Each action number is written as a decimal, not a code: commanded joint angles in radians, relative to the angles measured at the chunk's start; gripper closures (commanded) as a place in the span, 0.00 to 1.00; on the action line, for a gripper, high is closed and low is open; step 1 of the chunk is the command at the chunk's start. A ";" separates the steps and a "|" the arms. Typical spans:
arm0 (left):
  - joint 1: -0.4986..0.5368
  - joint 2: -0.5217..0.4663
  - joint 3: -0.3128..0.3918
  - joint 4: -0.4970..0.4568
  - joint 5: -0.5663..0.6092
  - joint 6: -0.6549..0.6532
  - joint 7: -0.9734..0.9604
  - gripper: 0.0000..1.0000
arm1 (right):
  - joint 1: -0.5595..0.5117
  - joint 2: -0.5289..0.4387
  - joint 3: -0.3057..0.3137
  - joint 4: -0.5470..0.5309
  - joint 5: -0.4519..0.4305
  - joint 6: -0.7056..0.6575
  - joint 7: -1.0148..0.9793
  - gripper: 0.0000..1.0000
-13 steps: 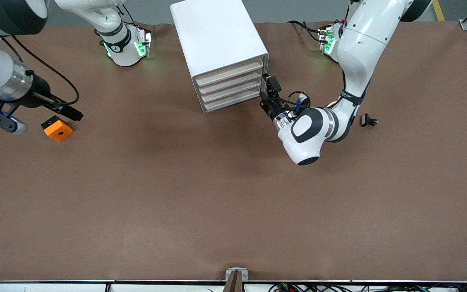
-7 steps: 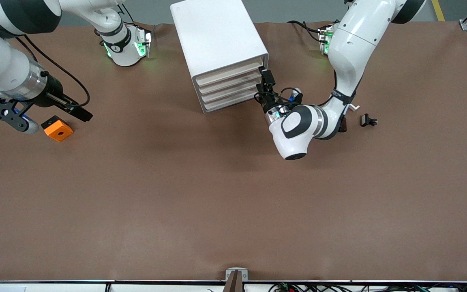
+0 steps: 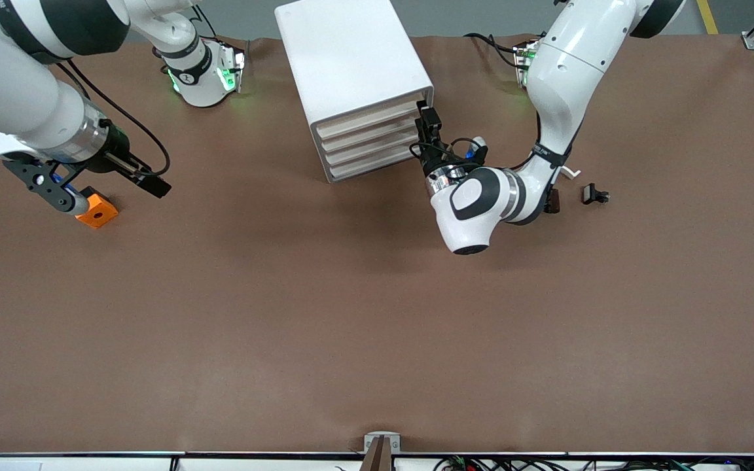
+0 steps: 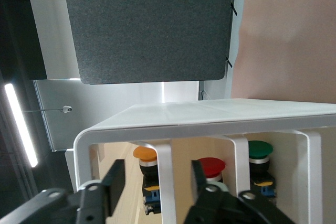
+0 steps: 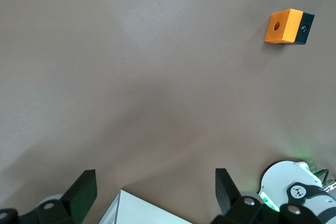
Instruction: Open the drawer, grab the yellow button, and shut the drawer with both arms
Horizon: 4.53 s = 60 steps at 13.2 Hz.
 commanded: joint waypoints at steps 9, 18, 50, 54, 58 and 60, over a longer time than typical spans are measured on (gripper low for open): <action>-0.058 0.023 0.000 0.011 -0.012 -0.016 -0.023 0.83 | 0.240 0.085 -0.006 0.061 0.029 0.081 0.399 0.00; -0.045 0.026 0.003 0.027 -0.005 -0.014 -0.021 0.91 | 0.320 0.105 -0.004 0.065 0.066 0.084 0.548 0.00; 0.227 0.089 0.022 0.191 -0.007 -0.007 -0.018 0.16 | 0.724 0.460 -0.007 0.344 0.053 0.249 1.285 0.00; 0.226 0.089 0.020 0.189 -0.012 -0.003 -0.018 0.00 | 0.751 0.494 -0.009 0.346 0.048 0.258 1.280 0.00; 0.229 0.081 0.020 0.189 -0.013 -0.005 -0.018 0.00 | 0.762 0.516 -0.007 0.346 0.022 0.290 1.273 0.00; 0.232 0.077 0.020 0.189 -0.012 -0.005 -0.018 0.00 | 0.770 0.523 -0.007 0.346 0.022 0.292 1.244 0.00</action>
